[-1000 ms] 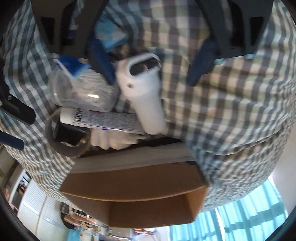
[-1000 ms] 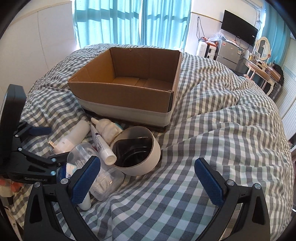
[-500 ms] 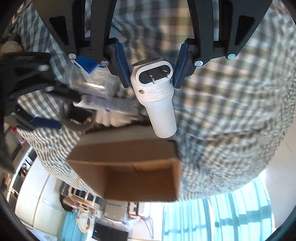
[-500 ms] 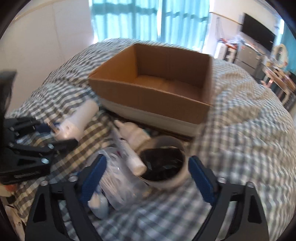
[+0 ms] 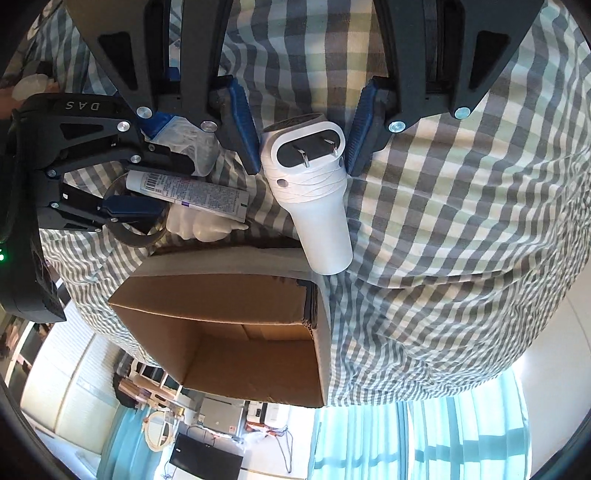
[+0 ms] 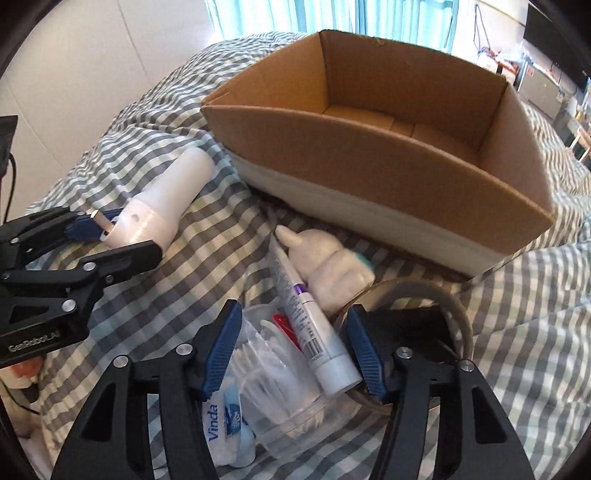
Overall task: Organize objects
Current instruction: 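Carry the hair dryer and toothpaste into the box and open both tools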
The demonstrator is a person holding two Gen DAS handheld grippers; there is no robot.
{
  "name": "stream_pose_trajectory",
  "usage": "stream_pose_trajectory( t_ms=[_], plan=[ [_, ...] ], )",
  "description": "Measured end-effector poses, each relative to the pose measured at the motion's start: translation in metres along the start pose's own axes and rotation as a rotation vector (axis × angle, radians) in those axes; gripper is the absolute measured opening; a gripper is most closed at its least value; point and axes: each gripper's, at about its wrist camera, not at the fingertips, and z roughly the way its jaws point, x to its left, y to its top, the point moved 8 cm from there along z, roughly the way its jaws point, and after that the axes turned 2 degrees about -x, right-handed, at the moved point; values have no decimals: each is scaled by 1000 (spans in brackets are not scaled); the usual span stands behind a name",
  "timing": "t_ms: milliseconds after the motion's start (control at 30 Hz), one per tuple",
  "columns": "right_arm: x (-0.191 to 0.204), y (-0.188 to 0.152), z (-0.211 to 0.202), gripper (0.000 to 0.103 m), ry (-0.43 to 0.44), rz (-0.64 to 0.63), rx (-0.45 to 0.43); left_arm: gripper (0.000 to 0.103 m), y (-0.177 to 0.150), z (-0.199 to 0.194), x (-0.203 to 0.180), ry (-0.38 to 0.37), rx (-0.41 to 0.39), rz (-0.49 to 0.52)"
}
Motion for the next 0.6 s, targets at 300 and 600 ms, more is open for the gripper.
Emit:
stream_pose_trajectory(
  t_ms=[300, 600],
  plan=[
    [13, 6, 9, 24, -127, -133, 43, 48, -1, -2, 0, -9, -12, -8],
    [24, 4, -17, 21, -196, -163, -26, 48, 0, -13, 1, 14, -31, -5]
  ],
)
